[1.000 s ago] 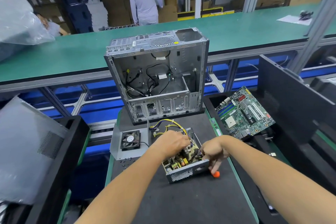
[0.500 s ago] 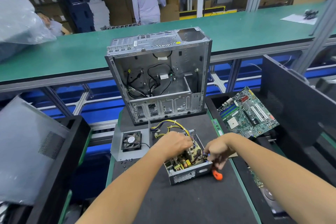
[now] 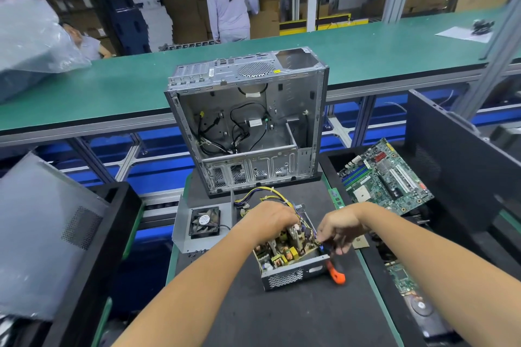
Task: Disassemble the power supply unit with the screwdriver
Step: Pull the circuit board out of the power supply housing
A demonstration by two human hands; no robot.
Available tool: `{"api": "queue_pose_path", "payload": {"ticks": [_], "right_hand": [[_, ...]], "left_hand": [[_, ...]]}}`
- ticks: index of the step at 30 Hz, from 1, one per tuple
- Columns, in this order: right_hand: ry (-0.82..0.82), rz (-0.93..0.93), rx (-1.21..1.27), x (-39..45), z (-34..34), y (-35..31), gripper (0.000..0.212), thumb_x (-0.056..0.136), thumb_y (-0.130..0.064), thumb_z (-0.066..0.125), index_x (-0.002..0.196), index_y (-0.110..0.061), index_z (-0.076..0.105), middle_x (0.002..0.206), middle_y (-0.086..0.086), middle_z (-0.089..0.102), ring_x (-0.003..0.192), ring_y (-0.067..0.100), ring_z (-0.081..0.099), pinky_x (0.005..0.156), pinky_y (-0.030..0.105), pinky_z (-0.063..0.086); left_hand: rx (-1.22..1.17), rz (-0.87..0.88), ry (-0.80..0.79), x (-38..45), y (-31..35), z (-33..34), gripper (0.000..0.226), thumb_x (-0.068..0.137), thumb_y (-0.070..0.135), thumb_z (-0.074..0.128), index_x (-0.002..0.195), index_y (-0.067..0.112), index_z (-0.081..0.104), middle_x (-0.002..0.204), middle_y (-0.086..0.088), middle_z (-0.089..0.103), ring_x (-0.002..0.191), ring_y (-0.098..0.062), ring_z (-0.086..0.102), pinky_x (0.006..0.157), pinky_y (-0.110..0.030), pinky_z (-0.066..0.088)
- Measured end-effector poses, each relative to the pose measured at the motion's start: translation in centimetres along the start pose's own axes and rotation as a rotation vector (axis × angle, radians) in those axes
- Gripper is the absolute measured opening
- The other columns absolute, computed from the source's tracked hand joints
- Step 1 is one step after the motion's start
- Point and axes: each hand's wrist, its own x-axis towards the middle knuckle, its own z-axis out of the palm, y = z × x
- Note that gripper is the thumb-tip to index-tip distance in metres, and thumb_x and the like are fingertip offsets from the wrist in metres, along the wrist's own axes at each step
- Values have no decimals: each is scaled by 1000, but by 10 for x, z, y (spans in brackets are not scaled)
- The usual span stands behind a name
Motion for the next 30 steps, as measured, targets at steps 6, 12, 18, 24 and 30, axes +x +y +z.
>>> {"api": "queue_pose_path", "payload": {"ticks": [6,12,18,24,30], "right_hand": [[33,7,-104,4,4,3,25,93,-23,64,75,-16,50,64,1,52,53,9,54,57,20,47],[-70,65,-110,4,7,-2,13,96,-14,58,85,-9,60,63,0,69,59,8,65,60,19,53],[-2,122,-164,8,13,-10,10,91,-9,52,81,-9,51,59,2,55,45,10,52,48,20,42],[-4,192,-258,11,21,-18,13,86,-9,39,79,-10,50,66,5,39,40,12,36,40,16,31],[103,184,-331,17,24,-21,15,84,-8,46,70,-10,45,62,7,40,44,19,39,40,19,31]], "left_hand": [[1,-11,-61,5,2,-10,29,66,-14,49,68,14,46,72,-5,48,69,-26,44,57,-34,27],[60,86,-26,5,6,-4,25,71,-15,47,74,11,48,83,-12,59,78,-29,56,59,-40,38],[34,47,-29,5,4,-11,28,63,-14,47,66,13,45,71,-6,47,70,-26,48,59,-38,37],[74,38,-43,5,2,-10,28,65,-14,47,68,13,44,73,-8,50,73,-26,50,62,-39,38],[112,36,-47,6,4,-10,26,67,-13,49,69,12,46,72,-7,47,74,-29,54,62,-39,38]]}}
